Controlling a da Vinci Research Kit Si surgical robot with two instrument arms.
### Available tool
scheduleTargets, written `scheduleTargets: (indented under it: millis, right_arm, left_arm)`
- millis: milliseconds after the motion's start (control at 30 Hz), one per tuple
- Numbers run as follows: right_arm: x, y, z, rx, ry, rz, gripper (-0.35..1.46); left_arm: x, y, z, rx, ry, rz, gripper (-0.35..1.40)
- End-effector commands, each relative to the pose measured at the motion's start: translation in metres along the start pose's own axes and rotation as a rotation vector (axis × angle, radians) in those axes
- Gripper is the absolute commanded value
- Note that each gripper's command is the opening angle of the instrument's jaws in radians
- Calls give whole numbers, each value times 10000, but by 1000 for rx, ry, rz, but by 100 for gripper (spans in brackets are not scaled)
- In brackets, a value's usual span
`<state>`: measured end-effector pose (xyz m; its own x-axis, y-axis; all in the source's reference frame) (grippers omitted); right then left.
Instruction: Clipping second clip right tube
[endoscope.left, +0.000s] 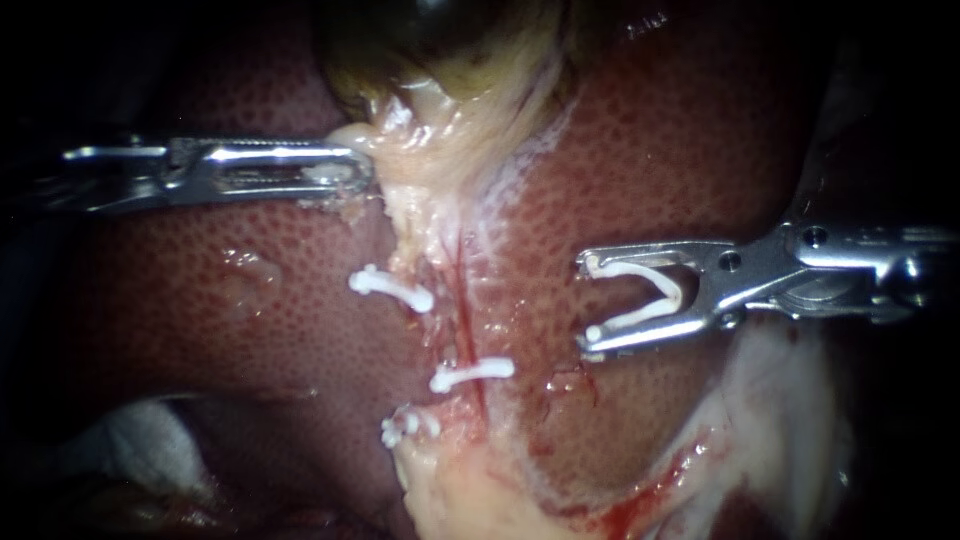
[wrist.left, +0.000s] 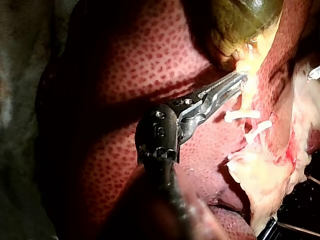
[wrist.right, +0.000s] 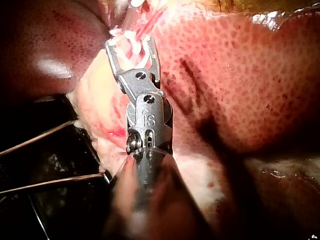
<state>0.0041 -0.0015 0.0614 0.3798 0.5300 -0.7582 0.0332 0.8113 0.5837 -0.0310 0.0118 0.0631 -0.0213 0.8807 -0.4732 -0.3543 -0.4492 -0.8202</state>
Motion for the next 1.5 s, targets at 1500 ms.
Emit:
scheduleTargets:
  millis: [1500]
  right_arm:
    - [-110, 30, 190, 152, -79, 162, 46]
  left_arm:
    - [-5, 13, 0, 11, 9, 9, -35]
